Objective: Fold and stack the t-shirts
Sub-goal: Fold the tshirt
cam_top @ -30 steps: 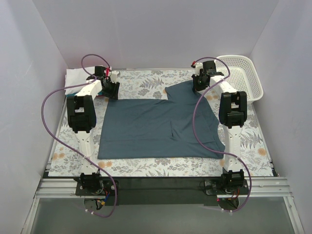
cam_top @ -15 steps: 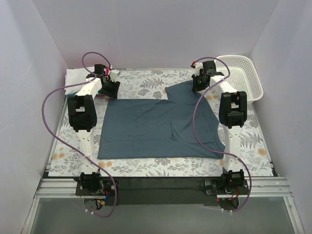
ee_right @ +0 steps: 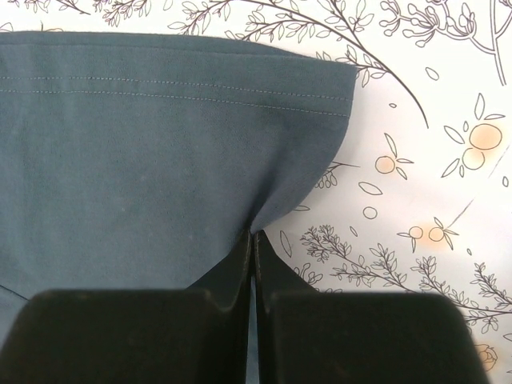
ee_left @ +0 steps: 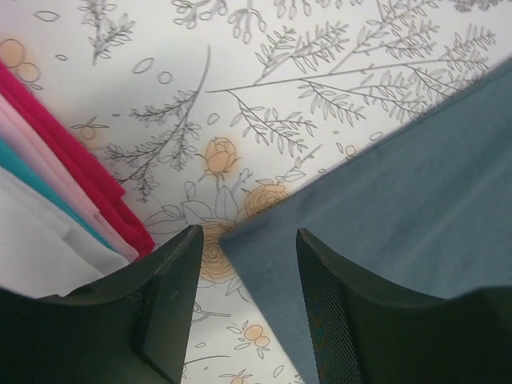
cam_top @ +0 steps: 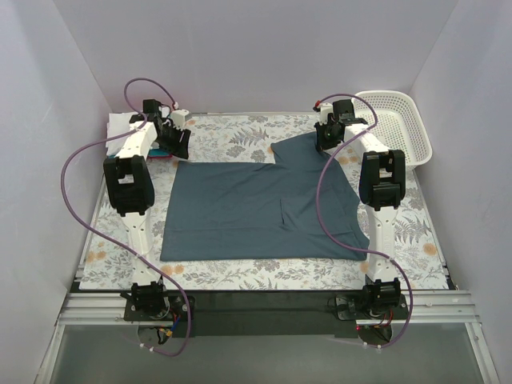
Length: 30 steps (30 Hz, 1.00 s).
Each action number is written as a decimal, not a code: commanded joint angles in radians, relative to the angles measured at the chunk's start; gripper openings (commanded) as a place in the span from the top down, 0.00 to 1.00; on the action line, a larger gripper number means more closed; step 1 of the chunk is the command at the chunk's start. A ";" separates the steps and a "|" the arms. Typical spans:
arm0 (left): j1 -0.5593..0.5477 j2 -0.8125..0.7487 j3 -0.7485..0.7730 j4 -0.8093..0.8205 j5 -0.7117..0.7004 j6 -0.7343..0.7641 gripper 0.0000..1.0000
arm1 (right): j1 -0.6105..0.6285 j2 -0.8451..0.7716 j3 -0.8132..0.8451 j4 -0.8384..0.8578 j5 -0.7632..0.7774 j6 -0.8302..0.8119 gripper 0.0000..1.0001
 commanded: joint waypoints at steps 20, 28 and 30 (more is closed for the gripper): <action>-0.008 0.013 -0.040 -0.029 -0.001 0.226 0.79 | 0.007 -0.047 0.041 -0.034 -0.045 -0.019 0.99; -0.008 -0.065 -0.121 0.066 -0.013 0.172 1.00 | -0.001 -0.111 0.044 -0.032 -0.074 0.002 0.99; -0.008 -0.107 -0.164 0.103 -0.015 0.174 1.00 | -0.004 -0.125 0.044 -0.032 -0.071 -0.001 0.99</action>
